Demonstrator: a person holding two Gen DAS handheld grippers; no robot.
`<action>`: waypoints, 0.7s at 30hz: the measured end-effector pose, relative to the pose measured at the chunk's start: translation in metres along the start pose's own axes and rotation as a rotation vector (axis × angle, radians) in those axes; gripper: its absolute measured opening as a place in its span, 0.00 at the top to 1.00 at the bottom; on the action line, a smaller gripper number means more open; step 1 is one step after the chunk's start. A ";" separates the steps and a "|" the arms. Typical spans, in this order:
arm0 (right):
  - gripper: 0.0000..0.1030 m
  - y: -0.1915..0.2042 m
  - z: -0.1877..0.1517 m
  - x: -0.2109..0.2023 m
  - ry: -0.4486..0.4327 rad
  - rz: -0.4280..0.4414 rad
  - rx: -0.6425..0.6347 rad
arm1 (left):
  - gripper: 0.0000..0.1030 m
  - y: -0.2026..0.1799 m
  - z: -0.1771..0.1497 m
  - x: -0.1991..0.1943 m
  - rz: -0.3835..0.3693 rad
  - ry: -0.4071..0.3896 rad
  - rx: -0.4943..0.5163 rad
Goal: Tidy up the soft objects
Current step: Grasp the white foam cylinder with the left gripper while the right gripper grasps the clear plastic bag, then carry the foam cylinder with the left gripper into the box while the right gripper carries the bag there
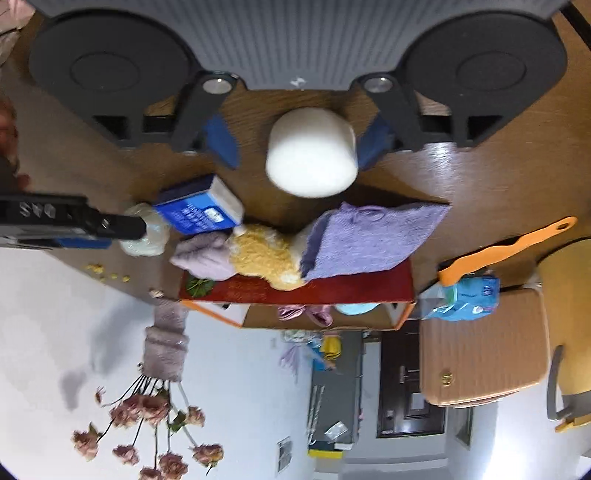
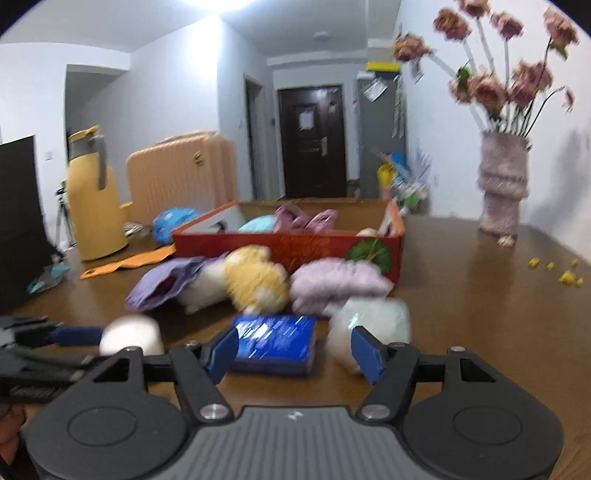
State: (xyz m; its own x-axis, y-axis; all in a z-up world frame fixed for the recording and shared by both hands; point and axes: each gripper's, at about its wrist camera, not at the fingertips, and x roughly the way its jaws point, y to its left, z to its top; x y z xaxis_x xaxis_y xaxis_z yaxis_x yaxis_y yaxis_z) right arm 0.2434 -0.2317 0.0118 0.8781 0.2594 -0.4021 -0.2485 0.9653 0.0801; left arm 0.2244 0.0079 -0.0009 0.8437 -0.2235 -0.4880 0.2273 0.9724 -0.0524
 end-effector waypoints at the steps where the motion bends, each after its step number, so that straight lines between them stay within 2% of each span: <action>1: 0.36 -0.002 0.002 0.002 -0.005 -0.019 -0.006 | 0.19 0.000 0.001 0.001 -0.004 -0.001 0.004; 4: 0.36 -0.013 0.006 0.014 0.011 -0.087 -0.022 | 0.19 0.001 0.005 0.012 -0.043 0.044 -0.010; 7: 0.36 -0.025 0.011 0.034 0.049 -0.122 -0.024 | 0.23 0.001 0.010 0.021 -0.004 0.044 -0.022; 8: 0.40 -0.028 0.012 0.042 0.066 -0.129 -0.022 | 0.32 0.003 0.012 0.025 0.012 0.048 -0.030; 10: 0.54 -0.034 0.012 0.055 0.098 -0.129 -0.010 | 0.46 0.007 0.014 0.034 0.006 0.078 -0.061; 11: 0.65 -0.036 0.011 0.059 0.108 -0.127 -0.007 | 0.47 0.009 0.014 0.033 -0.001 0.074 -0.073; 12: 0.66 -0.036 0.008 0.059 0.107 -0.132 -0.009 | 0.48 0.009 0.014 0.031 -0.002 0.071 -0.072; 16: 0.75 -0.033 -0.001 0.041 0.098 -0.111 0.006 | 0.49 0.009 0.006 0.010 -0.025 0.057 -0.086; 17: 0.80 -0.032 -0.005 0.032 0.092 -0.103 0.015 | 0.49 0.008 0.002 0.001 -0.031 0.054 -0.094; 21: 0.81 -0.023 -0.025 -0.016 0.067 -0.044 0.055 | 0.49 -0.001 -0.010 -0.036 -0.056 0.025 -0.091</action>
State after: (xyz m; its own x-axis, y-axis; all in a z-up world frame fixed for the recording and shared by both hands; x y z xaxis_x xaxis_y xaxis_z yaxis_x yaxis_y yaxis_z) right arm 0.2248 -0.2585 -0.0068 0.8578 0.2160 -0.4664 -0.1858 0.9764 0.1105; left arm 0.1892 0.0157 0.0078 0.8183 -0.2774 -0.5034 0.2280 0.9606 -0.1587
